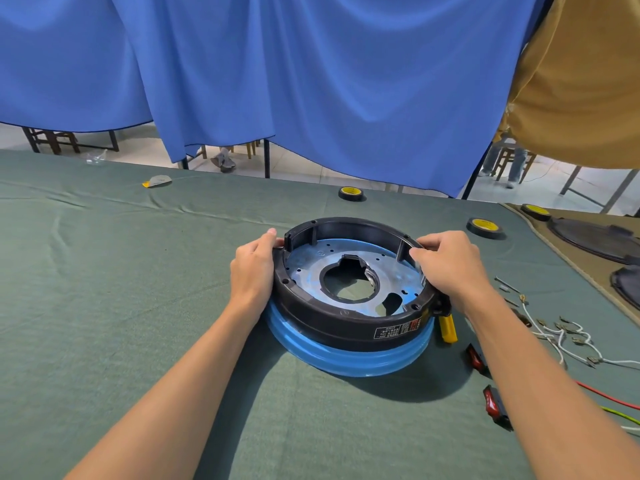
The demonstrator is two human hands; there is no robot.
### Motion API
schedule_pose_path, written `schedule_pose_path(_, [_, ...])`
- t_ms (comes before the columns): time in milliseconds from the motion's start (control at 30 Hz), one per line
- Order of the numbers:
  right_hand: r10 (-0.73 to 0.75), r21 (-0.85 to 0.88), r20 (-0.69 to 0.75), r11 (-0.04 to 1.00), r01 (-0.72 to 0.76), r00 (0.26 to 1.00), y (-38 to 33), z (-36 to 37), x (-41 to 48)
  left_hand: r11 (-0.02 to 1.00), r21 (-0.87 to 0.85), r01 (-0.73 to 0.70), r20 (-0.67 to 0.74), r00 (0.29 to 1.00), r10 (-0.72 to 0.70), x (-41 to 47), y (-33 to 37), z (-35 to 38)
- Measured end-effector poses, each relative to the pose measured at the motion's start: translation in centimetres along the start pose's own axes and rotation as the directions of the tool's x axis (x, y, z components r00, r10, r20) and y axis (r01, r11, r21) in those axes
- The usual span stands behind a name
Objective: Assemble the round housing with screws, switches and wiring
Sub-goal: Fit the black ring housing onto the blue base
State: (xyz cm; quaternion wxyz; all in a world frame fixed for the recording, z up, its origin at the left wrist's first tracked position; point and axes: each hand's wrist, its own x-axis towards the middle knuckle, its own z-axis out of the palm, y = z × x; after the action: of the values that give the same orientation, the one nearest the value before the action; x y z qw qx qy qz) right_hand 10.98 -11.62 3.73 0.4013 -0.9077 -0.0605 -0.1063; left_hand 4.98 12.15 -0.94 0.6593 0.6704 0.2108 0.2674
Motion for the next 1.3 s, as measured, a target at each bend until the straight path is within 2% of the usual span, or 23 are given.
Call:
schedule_pose_path(167, [0.016,0.029,-0.001,0.999,-0.016,1.0,0.3,0.4,0.0,0.999,0.043,-0.018,-0.014,1.0,0.019,-0.2,0.1,-0.1])
schedule_pose_path(333, [0.094,0.131,0.065,0.986,-0.102,0.993,1.0,0.5,0.5,0.994,0.099,-0.053,-0.049,0.997,0.058,-0.3,0.1,-0.2])
schedule_pose_path(567, [0.114,0.278,0.116,0.95,-0.142,0.987,0.8,1.3,1.2,0.986,0.164,-0.035,-0.11,0.993,0.054,-0.7,0.9,-0.7])
schedule_pose_path(667, [0.129,0.289,0.177,0.941,-0.176,0.976,0.7,0.9,1.0,0.96,0.255,-0.112,-0.121,0.982,0.147,-1.1,1.9,-0.5])
schedule_pose_path(767, [0.113,0.323,0.187,0.931,-0.169,0.976,1.0,-0.7,0.8,0.821,0.486,-0.298,-0.086,0.919,0.385,-2.4,3.8,0.0])
schedule_pose_path(833, [0.077,0.341,0.121,0.933,-0.114,0.99,1.8,-2.6,0.9,0.66,0.627,-0.415,0.022,0.855,0.518,-3.7,5.6,1.1])
schedule_pose_path(900, [0.061,0.345,0.086,0.934,-0.087,0.994,2.9,-4.6,0.8,0.515,0.699,-0.496,0.165,0.812,0.56,-5.8,7.1,2.9])
schedule_pose_path(1000, [0.08,0.295,0.07,0.951,-0.097,0.994,5.0,-6.6,0.3,0.277,0.767,-0.578,0.439,0.788,0.431,-9.7,7.4,7.4])
schedule_pose_path(1067, [0.094,0.276,0.071,0.955,-0.11,0.993,6.1,-7.2,-0.2,0.138,0.788,-0.6,0.544,0.784,0.297,-11.7,6.6,10.3])
schedule_pose_path(1200, [0.074,0.239,0.089,0.967,-0.093,0.993,7.4,-7.2,-0.9,-0.026,0.841,-0.54,0.537,0.828,0.16,-12.2,5.5,12.8])
schedule_pose_path(1300, [0.017,0.214,0.114,0.976,-0.041,0.993,7.5,-7.0,-1.0,-0.058,0.852,-0.52,0.523,0.849,0.077,-11.9,5.5,12.9])
